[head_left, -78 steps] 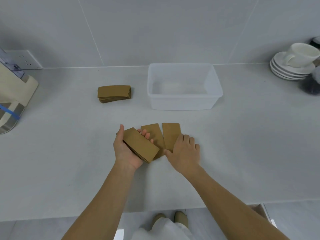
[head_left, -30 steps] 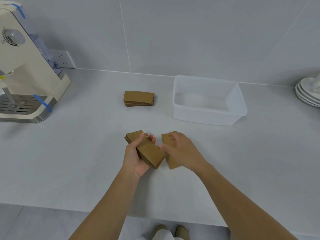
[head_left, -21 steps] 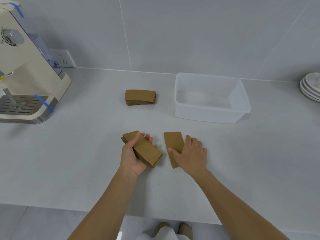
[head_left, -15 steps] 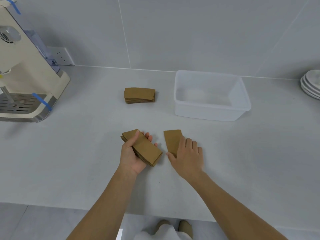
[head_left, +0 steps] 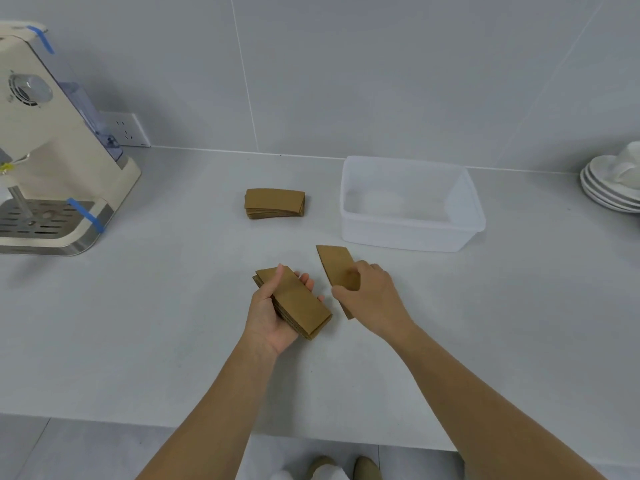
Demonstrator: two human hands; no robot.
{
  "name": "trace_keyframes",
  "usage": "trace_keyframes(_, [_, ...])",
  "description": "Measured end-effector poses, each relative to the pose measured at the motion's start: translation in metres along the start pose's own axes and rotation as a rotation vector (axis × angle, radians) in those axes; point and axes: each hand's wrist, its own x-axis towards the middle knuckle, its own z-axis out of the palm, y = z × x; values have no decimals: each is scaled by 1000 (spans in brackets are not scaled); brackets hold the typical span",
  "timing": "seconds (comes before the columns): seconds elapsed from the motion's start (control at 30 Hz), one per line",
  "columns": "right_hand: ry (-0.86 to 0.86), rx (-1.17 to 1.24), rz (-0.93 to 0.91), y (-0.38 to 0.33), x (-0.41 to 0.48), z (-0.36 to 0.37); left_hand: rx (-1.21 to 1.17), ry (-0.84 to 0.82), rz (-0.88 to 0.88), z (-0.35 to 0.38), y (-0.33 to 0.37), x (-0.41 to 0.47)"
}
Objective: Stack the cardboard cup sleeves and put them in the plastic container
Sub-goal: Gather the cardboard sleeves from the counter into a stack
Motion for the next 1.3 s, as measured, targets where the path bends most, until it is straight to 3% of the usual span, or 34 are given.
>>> trace_keyframes(0.2, [-41, 67, -106, -14, -12, 1, 69, -140, -42, 16, -11, -6])
trace_keyframes(0.9, [-81, 33, -203, 23, -36, -10, 166, -185, -76, 35, -49, -10])
trace_keyframes(1.17, [-69, 173, -270, 38, -20, -48, 514, -155, -27, 46, -46, -17])
trace_keyframes(1.3, [-72, 182, -340, 40, -8, -68, 705, -296, -52, 50, -44, -19])
